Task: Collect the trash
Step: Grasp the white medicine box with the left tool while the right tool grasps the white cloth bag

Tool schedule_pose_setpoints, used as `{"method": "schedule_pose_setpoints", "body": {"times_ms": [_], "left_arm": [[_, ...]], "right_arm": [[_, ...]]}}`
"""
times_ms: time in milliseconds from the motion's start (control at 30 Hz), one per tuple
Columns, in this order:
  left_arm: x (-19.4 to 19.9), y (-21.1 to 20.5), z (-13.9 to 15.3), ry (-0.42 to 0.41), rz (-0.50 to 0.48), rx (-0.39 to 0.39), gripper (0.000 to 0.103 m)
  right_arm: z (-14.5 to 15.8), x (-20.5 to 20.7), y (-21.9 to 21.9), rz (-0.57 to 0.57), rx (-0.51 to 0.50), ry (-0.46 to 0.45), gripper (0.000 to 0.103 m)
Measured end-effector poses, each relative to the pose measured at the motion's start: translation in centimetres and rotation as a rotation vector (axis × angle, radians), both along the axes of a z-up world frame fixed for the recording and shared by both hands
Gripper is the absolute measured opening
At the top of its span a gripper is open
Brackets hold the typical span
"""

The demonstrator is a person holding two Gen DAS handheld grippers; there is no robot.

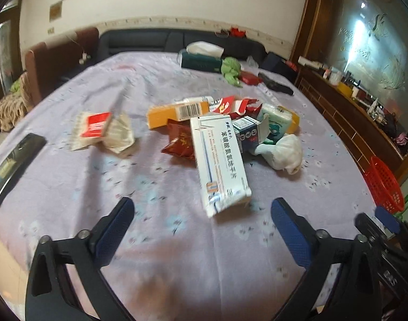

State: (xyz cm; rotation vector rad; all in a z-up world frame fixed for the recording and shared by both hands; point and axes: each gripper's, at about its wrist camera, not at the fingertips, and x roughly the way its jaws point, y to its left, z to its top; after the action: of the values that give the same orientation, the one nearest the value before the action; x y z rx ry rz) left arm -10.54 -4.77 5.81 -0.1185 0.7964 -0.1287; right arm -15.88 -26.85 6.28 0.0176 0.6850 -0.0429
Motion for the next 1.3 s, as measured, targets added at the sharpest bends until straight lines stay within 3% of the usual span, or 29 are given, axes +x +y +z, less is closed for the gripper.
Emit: {"method": "schedule_pose_setpoints", "body": {"times_ms": [200, 300, 367, 400, 567, 767, 1000, 1067, 1100, 1200, 1300], "left_arm": [[5.0, -1.4, -1.7, 0.117, 0.001, -0.034, 0.075], [6.3, -2.0, -2.4, 0.136, 0.008, -0.015, 0.075], [7.0, -2.5, -2.8, 0.141, 0.005, 0.008, 0.064], [7.3, -2.6, -3.0, 0.15, 0.002, 0.016, 0.053], [7.1, -2.6, -2.8, 0.12, -0.008, 0.044, 0.053], [5.3, -0.9, -1.9, 0.08, -0.011, 0.018, 0.053], [3.6, 0.2, -1.6, 0.041, -0.004, 0.039, 0.053], [3.2, 0.2, -1.6, 0.033, -0.011, 0.044, 0.053], [3.1, 0.2, -1.6, 0.026, -0.014, 0.049, 0.053], [2.7, 0.0, -1.6, 0.014, -0.021, 0.056, 0.053], [2.6, -0.4, -1.6, 0.008, -0.035, 0.052, 0.053]], "right_arm": [[0.9, 1.0, -1.4, 0.001, 0.037, -0.009, 0.076], [1.1, 1.8, -1.9, 0.011, 0.069, 0.001, 0.076], [1.2, 2.8, -2.1, 0.028, 0.086, 0.012, 0.076], [1.2, 3.3, -2.1, 0.032, 0.086, 0.017, 0.076], [1.0, 6.4, -2.0, 0.079, 0.153, 0.07, 0.076], [0.2, 10.9, -0.6, 0.148, 0.269, 0.149, 0.076], [-2.7, 16.1, 1.3, 0.141, 0.325, 0.233, 0.075], [-3.4, 16.8, 1.8, 0.144, 0.312, 0.245, 0.059], [-3.8, 17.0, 1.9, 0.152, 0.31, 0.262, 0.044], [-3.8, 15.9, 1.8, 0.151, 0.306, 0.244, 0.032], [-3.1, 13.8, 1.2, 0.139, 0.297, 0.209, 0.03]]}}
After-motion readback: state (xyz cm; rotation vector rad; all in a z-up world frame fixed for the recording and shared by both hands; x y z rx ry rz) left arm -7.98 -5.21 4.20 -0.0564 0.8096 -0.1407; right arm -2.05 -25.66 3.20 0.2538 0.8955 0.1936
